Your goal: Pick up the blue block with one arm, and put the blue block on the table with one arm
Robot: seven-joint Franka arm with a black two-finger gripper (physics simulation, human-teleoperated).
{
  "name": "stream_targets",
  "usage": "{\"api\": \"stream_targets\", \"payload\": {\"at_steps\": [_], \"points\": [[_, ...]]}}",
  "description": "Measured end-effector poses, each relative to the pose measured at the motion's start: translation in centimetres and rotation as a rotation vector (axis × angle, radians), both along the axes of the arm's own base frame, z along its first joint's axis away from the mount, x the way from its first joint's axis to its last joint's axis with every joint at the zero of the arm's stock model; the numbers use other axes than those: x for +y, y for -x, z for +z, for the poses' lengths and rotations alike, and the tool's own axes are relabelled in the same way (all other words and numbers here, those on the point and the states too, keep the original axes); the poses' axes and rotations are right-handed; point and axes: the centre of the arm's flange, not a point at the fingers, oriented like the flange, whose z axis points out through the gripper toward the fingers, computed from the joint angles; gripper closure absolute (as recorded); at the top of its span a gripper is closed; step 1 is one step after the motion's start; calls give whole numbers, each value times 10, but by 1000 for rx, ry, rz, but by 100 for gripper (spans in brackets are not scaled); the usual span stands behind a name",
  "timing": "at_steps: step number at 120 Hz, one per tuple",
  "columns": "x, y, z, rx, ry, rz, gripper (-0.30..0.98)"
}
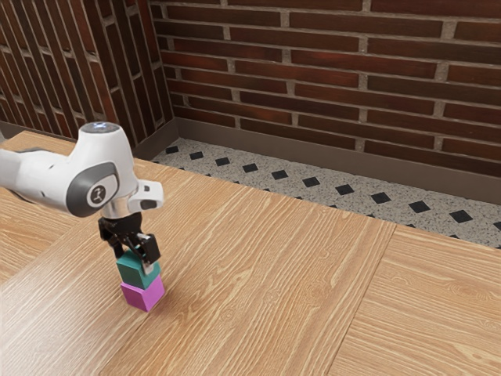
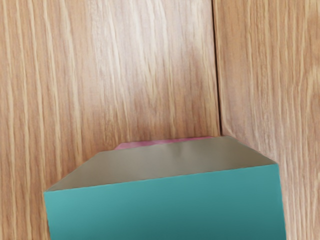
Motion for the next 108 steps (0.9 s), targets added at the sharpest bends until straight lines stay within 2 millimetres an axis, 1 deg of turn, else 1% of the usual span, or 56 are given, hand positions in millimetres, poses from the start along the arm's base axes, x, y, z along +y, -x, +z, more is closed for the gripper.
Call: {"api": "stream_targets", "payload": {"at_steps": [20, 29, 42, 56, 64, 69, 78, 86, 92, 97, 108], "points": [[1, -1, -9, 8, 4, -1, 6], [0, -2, -10, 8, 4, -3, 11], [0, -3, -10, 3, 4, -6, 22], [0, -3, -8, -3, 1, -7, 26], [-1, -5, -3, -15, -2, -8, 28], [-2, -11, 5, -32, -4, -10, 31], [-6, -31, 25, -72, -6, -20, 32], [-12, -58, 38, -93, 0, -31, 33], [-16, -77, 35, -85, 10, -37, 33], [-16, -88, 25, -66, 18, -37, 33], [-11, -99, 4, -25, 30, -26, 34]]}}
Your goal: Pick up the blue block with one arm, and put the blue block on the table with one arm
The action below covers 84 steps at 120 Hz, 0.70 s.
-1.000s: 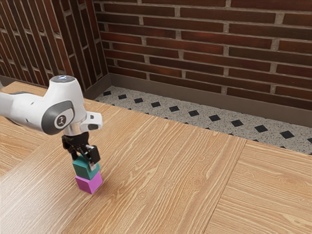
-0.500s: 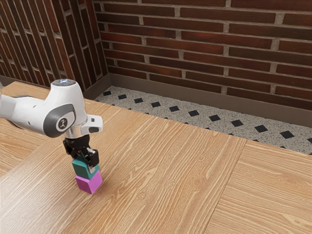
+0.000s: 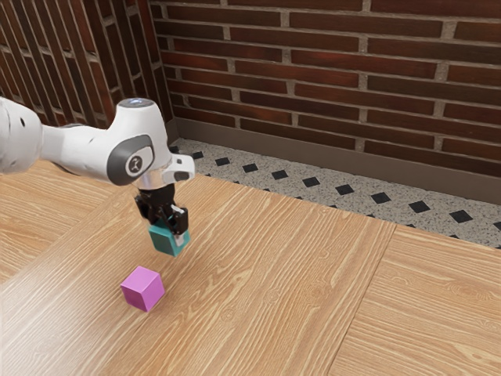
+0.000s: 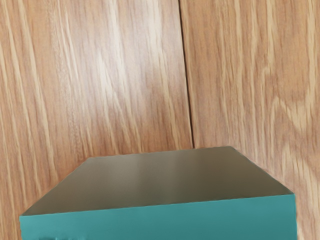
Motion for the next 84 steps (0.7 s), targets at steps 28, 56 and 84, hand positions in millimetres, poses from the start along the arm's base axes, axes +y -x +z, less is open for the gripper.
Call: {"api": "stream_targets", "payload": {"at_steps": [28, 56, 84], "points": [[-3, -1, -19, 46, 14, 1, 18], [-7, 7, 33, -19, 0, -5, 6], [-11, 13, 51, -19, -8, -13, 2]]}}
